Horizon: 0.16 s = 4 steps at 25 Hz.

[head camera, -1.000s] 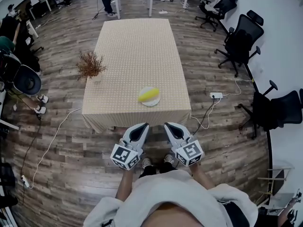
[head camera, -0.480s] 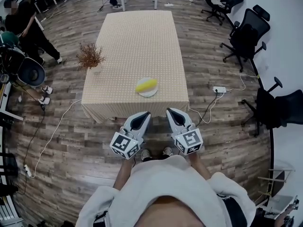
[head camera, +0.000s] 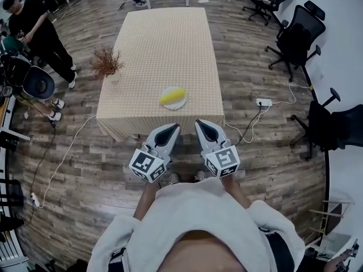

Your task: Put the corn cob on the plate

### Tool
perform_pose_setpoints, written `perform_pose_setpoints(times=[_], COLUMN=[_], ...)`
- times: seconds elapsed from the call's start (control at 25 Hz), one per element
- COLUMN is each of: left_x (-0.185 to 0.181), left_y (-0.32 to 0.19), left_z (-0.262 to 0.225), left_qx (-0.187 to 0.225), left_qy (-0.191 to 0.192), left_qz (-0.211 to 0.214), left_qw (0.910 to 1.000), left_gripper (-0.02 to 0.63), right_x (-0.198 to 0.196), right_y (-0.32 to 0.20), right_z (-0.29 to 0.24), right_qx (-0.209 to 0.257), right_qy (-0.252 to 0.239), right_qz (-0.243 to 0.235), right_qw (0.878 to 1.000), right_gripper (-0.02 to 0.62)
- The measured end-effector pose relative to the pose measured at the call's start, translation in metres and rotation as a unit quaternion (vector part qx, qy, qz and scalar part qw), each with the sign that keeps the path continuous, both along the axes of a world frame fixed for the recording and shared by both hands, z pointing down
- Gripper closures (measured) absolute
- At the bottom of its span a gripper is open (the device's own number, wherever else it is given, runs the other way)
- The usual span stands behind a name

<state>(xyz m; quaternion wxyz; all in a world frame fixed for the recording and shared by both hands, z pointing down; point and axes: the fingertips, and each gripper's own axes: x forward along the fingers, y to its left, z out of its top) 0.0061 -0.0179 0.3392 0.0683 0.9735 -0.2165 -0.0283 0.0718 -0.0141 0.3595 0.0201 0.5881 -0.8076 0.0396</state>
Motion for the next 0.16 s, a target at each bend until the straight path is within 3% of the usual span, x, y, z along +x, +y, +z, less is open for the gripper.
perform_pose_setpoints(times=[0.16], left_x=[0.0032], left_y=[0.0018], left_z=[-0.0021], left_qx=[0.004], left_qy=[0.003], left_qz=[0.001], left_qw=[1.0000], left_gripper=[0.598], right_x=[-0.0042], right_y=[-0.0014], right_z=[0.0010], right_qx=[0.003], right_qy=[0.002], right_qz=[-0.009], right_qw=[1.000], right_gripper=[0.598])
